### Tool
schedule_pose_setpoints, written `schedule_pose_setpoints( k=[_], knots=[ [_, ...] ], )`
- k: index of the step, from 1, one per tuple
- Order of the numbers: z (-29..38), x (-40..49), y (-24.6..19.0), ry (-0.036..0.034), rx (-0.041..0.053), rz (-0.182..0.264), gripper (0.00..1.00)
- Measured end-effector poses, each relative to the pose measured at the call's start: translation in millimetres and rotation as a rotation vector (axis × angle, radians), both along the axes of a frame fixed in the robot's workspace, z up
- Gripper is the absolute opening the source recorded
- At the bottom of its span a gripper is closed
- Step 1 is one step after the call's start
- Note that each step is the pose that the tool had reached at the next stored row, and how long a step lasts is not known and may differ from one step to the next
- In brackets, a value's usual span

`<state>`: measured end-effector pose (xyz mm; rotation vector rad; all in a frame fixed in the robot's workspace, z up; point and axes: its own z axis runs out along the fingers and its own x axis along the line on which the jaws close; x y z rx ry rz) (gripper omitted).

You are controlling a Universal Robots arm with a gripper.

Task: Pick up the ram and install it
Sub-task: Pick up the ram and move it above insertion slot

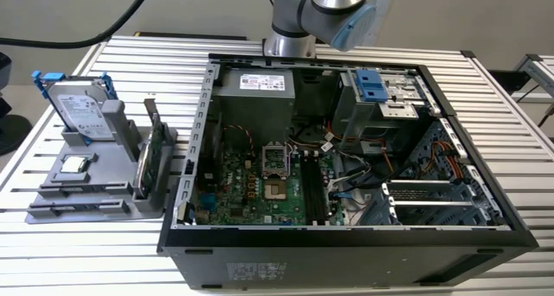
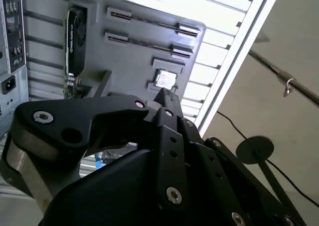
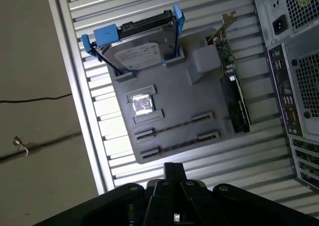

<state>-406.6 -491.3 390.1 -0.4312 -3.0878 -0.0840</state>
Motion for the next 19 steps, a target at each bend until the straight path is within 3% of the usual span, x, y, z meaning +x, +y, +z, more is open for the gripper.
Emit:
schedule_pose_setpoints(
  k=[19],
  knots=[
    [0.0, 0.0, 0.0, -0.0001, 0.0, -0.104, 0.0]
  ],
)
